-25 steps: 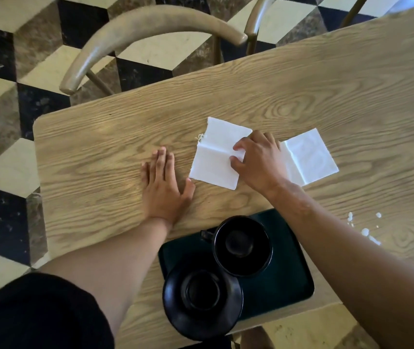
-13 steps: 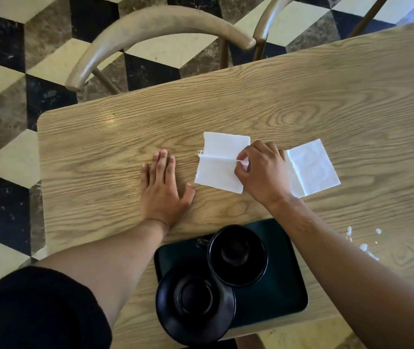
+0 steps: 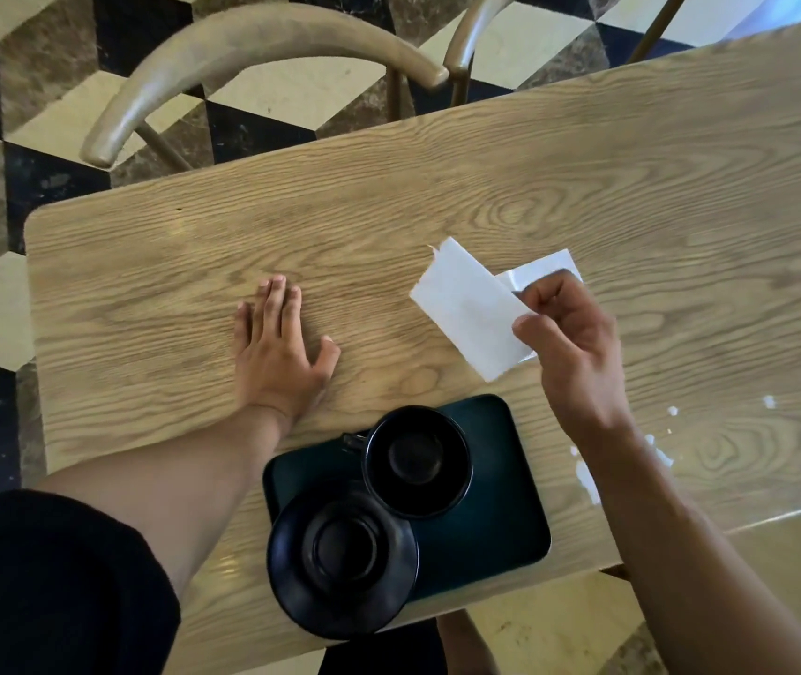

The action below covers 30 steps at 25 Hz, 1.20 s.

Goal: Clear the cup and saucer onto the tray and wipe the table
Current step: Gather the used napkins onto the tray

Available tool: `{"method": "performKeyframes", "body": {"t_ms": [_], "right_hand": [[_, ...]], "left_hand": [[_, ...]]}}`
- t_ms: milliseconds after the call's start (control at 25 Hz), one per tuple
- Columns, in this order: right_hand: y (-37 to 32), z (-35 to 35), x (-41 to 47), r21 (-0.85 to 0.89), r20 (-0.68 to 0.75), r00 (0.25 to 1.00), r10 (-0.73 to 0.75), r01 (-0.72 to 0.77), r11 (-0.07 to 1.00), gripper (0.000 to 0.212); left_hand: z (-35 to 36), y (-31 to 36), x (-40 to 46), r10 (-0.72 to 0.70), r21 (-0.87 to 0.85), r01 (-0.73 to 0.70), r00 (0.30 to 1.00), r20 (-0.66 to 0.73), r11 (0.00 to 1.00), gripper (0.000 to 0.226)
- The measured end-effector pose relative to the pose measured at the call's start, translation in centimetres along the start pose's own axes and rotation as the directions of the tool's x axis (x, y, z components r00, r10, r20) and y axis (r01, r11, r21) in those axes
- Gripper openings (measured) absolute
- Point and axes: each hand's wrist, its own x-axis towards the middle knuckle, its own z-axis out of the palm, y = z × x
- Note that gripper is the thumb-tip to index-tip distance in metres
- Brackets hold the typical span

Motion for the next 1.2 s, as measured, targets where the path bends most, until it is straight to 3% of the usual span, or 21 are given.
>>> {"method": "performKeyframes", "body": {"t_ms": [120, 240, 400, 560, 680, 880, 1200], "right_hand": [[1.0, -2.8, -3.5, 0.141, -0.004, 0.992, 0.126, -0.125, 0.982, 0.008], [2.8, -5.0, -7.3, 0.142, -0.002, 0.967, 0.255, -0.252, 0.957, 0.01], [4.7, -7.1, -12.2, 0.066, 0.093, 0.936, 0.34, -0.346, 0.936, 0.012], [6.2, -7.4, -14.7, -0.124, 0.343, 0.795, 0.501, -0.49, 0.863, 0.008], [7.4, -5.7, -15.0, -0.292, 0.401, 0.727, 0.558, -0.476, 0.83, 0.006], [8.2, -4.0, -13.0, -0.659, 0.245, 0.838, 0.488, -0.226, 0.718, 0.004], [7.5, -3.7, -13.3, -0.705, 0.086, 0.969, 0.233, -0.106, 0.701, 0.011]], "left_hand": [[0.0, 0.0, 0.0, -0.002, -0.008, 0.002, 1.0, -0.011, 1.0, 0.08], [0.1, 0.0, 0.0, -0.002, -0.007, 0.002, 1.0, -0.019, 1.0, 0.08], [0.3, -0.1, 0.1, -0.012, -0.017, 0.012, 0.999, -0.029, 1.0, 0.079], [0.6, -0.2, 0.2, -0.016, -0.042, 0.014, 0.999, -0.047, 0.999, 0.08], [0.8, -0.2, 0.2, -0.02, -0.051, 0.017, 0.998, -0.061, 0.999, 0.079], [0.7, -0.3, 0.2, -0.017, -0.058, 0.013, 0.998, -0.068, 0.998, 0.079], [0.6, -0.1, 0.3, -0.018, -0.04, 0.015, 0.997, -0.074, 0.999, 0.078]]}}
